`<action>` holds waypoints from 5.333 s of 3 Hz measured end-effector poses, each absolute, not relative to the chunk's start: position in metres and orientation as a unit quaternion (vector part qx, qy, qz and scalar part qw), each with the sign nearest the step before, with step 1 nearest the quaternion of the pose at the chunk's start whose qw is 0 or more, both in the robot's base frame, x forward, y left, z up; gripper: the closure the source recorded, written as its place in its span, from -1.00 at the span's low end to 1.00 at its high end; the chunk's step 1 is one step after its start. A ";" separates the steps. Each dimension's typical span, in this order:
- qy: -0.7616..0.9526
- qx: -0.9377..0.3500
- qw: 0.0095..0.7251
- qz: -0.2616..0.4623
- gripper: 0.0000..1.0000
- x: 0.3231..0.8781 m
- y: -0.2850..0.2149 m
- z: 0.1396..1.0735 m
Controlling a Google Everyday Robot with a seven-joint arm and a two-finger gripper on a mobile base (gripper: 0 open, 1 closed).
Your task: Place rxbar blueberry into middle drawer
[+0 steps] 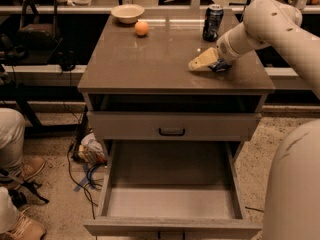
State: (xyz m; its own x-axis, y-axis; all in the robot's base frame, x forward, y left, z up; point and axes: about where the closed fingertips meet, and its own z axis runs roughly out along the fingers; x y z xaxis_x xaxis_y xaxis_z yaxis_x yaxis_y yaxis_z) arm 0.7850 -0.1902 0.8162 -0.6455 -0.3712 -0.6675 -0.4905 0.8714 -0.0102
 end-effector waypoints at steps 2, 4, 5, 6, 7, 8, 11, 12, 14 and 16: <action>0.905 -0.227 0.348 0.091 -0.59 0.785 -0.192 0.808; 0.893 -0.225 0.377 0.104 0.34 0.782 -0.200 0.830; 0.878 -0.232 0.403 0.115 0.81 0.778 -0.203 0.854; 0.854 -0.241 0.438 0.141 1.00 0.768 -0.210 0.885; 0.854 -0.241 0.438 0.141 1.00 0.768 -0.210 0.885; 0.855 -0.246 0.436 0.135 1.00 0.753 -0.214 0.882; 0.857 -0.320 0.389 0.108 1.00 0.618 -0.225 0.852; 0.858 -0.327 0.381 0.110 1.00 0.613 -0.224 0.848; 0.861 -0.356 0.335 0.139 1.00 0.590 -0.213 0.815; 0.862 -0.400 0.242 0.194 1.00 0.515 -0.164 0.724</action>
Offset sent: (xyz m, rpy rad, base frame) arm -0.0006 -0.0105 -0.0049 0.0376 -0.0049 -0.0351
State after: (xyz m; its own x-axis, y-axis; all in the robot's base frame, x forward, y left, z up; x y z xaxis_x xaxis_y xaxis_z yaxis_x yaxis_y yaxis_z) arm 0.5148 -0.1636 0.7245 -0.5628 -0.5967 -0.5720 -0.7841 0.6045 0.1409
